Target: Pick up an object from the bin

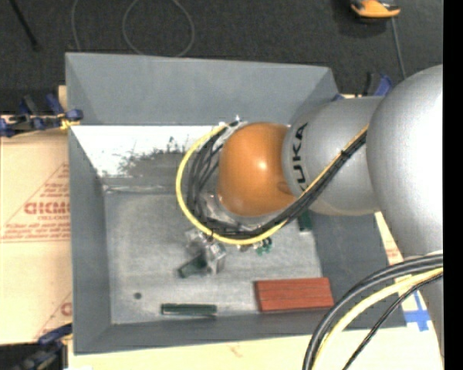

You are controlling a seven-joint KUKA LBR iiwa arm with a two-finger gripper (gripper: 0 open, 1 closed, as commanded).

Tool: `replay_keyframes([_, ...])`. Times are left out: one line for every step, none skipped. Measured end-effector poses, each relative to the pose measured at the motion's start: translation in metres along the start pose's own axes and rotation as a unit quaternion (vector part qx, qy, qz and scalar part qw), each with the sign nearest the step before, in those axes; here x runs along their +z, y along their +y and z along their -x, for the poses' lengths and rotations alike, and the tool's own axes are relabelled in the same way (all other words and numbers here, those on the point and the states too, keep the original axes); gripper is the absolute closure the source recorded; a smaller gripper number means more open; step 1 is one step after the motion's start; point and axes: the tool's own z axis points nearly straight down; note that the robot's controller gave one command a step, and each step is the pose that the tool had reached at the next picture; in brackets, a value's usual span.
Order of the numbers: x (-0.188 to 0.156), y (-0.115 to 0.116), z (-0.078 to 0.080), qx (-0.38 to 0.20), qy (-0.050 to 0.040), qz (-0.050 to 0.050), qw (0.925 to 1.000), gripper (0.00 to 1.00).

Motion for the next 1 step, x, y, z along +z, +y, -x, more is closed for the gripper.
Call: replay_keyframes([-0.0958,-0.0021,0.003,0.003,-0.0023,-0.002,1.0,1.0])
